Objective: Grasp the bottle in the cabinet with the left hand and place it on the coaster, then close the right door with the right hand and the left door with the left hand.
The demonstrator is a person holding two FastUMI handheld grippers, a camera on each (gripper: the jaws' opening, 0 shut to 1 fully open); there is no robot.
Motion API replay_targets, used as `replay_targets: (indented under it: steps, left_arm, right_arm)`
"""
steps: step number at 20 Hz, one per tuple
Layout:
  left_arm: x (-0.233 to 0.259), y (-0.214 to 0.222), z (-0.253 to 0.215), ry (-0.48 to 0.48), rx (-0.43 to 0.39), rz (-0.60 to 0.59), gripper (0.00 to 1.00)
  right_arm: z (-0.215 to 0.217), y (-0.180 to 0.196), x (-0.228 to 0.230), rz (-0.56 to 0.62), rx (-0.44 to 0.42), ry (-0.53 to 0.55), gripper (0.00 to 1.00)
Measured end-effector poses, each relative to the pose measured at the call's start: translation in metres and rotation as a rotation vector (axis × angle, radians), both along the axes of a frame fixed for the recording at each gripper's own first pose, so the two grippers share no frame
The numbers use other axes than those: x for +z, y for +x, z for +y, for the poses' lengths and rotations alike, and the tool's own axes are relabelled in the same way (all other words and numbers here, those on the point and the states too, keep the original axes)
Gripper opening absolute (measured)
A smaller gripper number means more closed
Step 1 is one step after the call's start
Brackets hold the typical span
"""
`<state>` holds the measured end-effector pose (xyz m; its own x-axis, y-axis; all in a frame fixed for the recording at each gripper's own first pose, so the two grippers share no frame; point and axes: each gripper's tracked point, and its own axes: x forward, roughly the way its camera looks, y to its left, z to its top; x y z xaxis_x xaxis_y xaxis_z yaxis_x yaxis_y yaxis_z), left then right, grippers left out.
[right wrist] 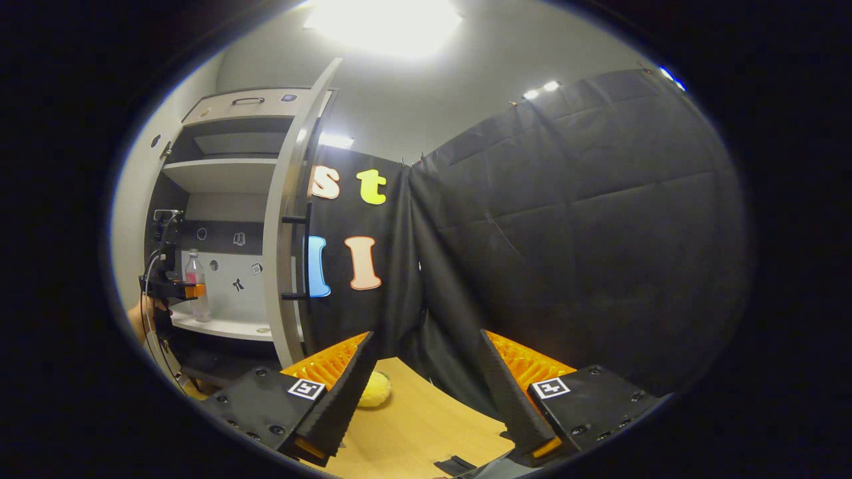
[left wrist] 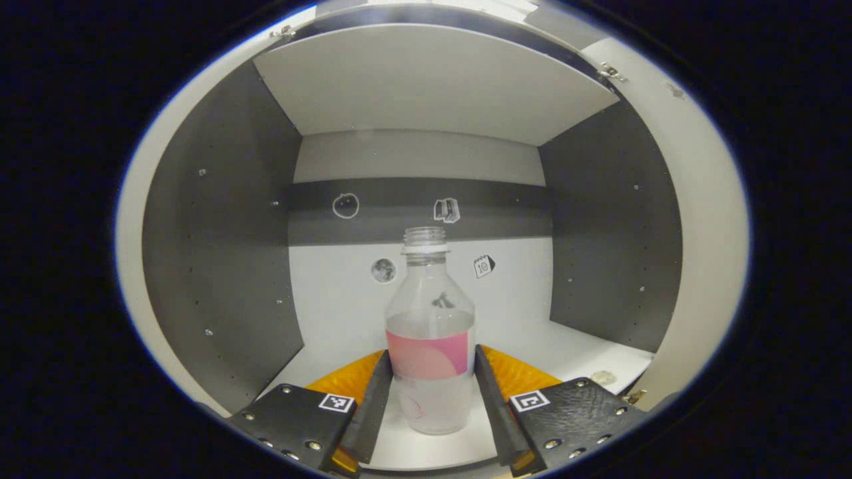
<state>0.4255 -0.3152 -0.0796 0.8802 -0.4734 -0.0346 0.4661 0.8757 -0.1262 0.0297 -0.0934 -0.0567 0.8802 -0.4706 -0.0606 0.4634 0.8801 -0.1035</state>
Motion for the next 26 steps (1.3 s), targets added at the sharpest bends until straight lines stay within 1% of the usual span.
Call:
replay_targets:
  steps: [7, 8, 9, 14, 15, 16, 17, 19, 20, 21, 26]
  left_arm:
    - [0.028, -0.046, 0.022, -0.030, 0.019, -0.046, 0.70]
    - [0.031, -0.052, 0.025, -0.032, 0.020, -0.048, 0.70]
    - [0.034, -0.060, 0.027, -0.032, 0.022, -0.053, 0.69]
    - [0.036, -0.108, 0.036, -0.029, 0.017, -0.069, 0.69]
    - [0.035, -0.118, 0.038, -0.028, 0.017, -0.072, 0.69]
    - [0.034, -0.127, 0.039, -0.027, 0.016, -0.073, 0.66]
    - [0.031, -0.136, 0.040, -0.026, 0.017, -0.071, 0.69]
    - [0.024, -0.153, 0.042, -0.026, 0.016, -0.063, 0.69]
    - [0.022, -0.161, 0.043, -0.029, 0.015, -0.058, 0.69]
    - [0.018, -0.170, 0.044, -0.031, 0.013, -0.054, 0.69]
    - [-0.002, -0.212, 0.047, -0.044, 0.000, -0.045, 0.70]
  right_arm:
    - [0.000, -0.008, 0.008, -0.015, 0.073, 0.018, 0.97]
    - [0.000, -0.010, 0.009, -0.018, 0.084, 0.022, 0.94]
    - [-0.001, -0.011, 0.011, -0.021, 0.095, 0.027, 0.97]
    - [-0.005, -0.022, 0.013, -0.031, 0.152, 0.052, 0.96]
    - [-0.005, -0.025, 0.013, -0.029, 0.163, 0.056, 0.96]
    - [-0.006, -0.027, 0.013, -0.026, 0.173, 0.058, 0.97]
    - [-0.007, -0.030, 0.012, -0.021, 0.182, 0.061, 0.97]
    - [-0.008, -0.035, 0.010, -0.014, 0.199, 0.067, 0.97]
    - [-0.009, -0.038, 0.008, -0.010, 0.207, 0.071, 0.94]
    - [-0.009, -0.040, 0.007, -0.005, 0.216, 0.074, 0.96]
    - [-0.009, -0.049, 0.000, 0.026, 0.263, 0.083, 0.97]
